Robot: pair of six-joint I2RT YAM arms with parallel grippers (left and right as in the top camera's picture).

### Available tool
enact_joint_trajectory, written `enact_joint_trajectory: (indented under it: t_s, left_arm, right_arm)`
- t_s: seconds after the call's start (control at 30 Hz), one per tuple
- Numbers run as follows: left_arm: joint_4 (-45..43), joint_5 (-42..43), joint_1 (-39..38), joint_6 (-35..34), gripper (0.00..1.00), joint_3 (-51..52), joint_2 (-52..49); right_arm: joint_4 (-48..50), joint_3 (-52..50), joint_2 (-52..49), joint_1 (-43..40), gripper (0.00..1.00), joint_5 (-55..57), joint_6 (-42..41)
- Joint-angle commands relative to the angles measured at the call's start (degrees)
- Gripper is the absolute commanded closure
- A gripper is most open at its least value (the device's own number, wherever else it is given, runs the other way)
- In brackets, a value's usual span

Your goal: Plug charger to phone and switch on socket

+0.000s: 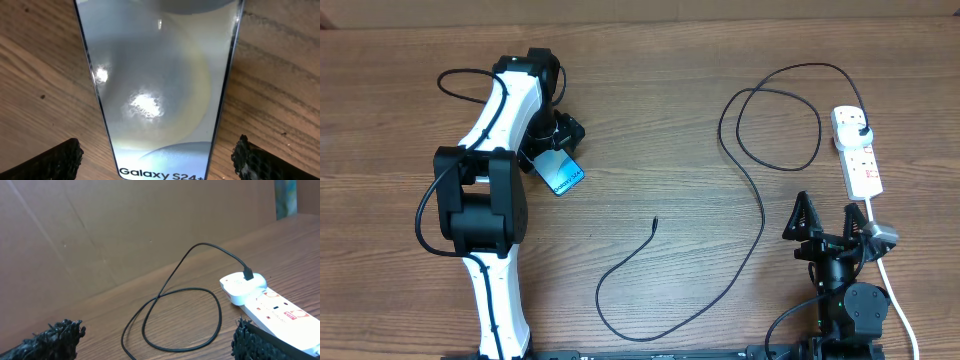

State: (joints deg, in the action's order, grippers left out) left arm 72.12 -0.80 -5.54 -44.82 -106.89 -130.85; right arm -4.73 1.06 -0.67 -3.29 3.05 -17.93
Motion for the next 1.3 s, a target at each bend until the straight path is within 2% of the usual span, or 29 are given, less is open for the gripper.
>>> enact_joint_trajectory:
  t_s: [0.0, 0.33, 0.47, 0.83, 0.97, 1.17, 1.27]
  left_arm:
    - [-0.1, -1.1, 0.0, 3.1, 0.0, -0.8, 3.1]
    - [1.0, 0.8, 0.0, 3.7, 0.0, -0.8, 10.1]
    - [0.9, 0.4, 0.0, -3.1, 0.0, 0.6, 10.2]
    - [-14.7, 0.9, 0.4, -1.9, 0.0, 18.8, 20.9]
    - [-15.8, 5.0, 1.9, -2.0, 0.0, 19.8, 20.5]
    - [-15.9, 4.9, 2.0, -7.1, 0.0, 19.8, 17.7]
    - [-16.3, 7.0, 2.0, -7.3, 0.0, 19.7, 15.9]
  right_arm:
    - [0.2, -0.6, 0.5, -0.2, 0.0, 0.5, 0.4]
    - [0.2, -0.6, 0.5, -0.2, 0.0, 0.5, 0.4]
    - [0.2, -0.6, 0.5, -0.2, 0.0, 0.5, 0.4]
    - [0.2, -0.6, 0.5, -0.2, 0.0, 0.5, 0.4]
    - [0.2, -0.6, 0.5, -0.2, 0.0, 0.5, 0.4]
    - [0.2, -0.6, 0.5, -0.2, 0.0, 0.5, 0.4]
    - [0.2, -0.6, 0.5, -0.2, 0.0, 0.5, 0.4]
